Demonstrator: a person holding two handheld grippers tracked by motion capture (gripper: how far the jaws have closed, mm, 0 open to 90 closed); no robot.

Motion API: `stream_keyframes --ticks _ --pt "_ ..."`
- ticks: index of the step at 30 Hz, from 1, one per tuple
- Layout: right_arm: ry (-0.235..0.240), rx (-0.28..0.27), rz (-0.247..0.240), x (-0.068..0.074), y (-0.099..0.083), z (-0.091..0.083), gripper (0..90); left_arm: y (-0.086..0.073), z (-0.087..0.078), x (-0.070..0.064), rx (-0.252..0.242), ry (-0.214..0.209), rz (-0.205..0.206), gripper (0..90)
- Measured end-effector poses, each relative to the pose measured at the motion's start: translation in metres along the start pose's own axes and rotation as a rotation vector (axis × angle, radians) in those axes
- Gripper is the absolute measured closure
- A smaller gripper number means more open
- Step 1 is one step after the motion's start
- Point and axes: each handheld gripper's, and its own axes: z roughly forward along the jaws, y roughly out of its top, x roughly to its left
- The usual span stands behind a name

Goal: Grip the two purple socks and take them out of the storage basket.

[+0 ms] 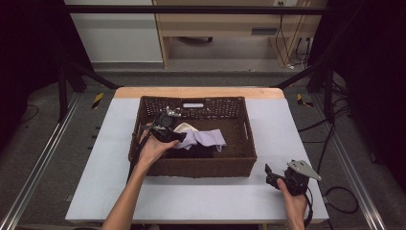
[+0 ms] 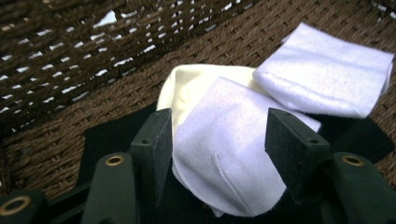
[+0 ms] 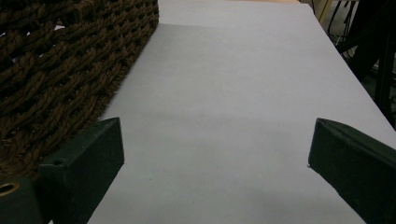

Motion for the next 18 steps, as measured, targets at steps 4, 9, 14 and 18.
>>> stream_keyframes --ticks 4,9,14,18 --pt "0.003 0.004 -0.002 0.0 0.0 0.0 3.9 0.001 0.004 -0.001 0.043 0.006 0.025 44.4" --pt "0.007 0.006 -0.001 -0.001 0.0 0.001 3.9 0.001 0.009 -0.003 0.097 0.007 0.043 48.7" --pt "0.008 0.007 0.0 -0.001 0.0 0.0 3.9 0.001 0.014 -0.005 0.159 0.006 0.061 62.6" --pt "0.008 0.007 0.001 -0.001 0.0 0.0 3.9 0.001 0.017 -0.006 0.196 -0.011 0.071 73.8"
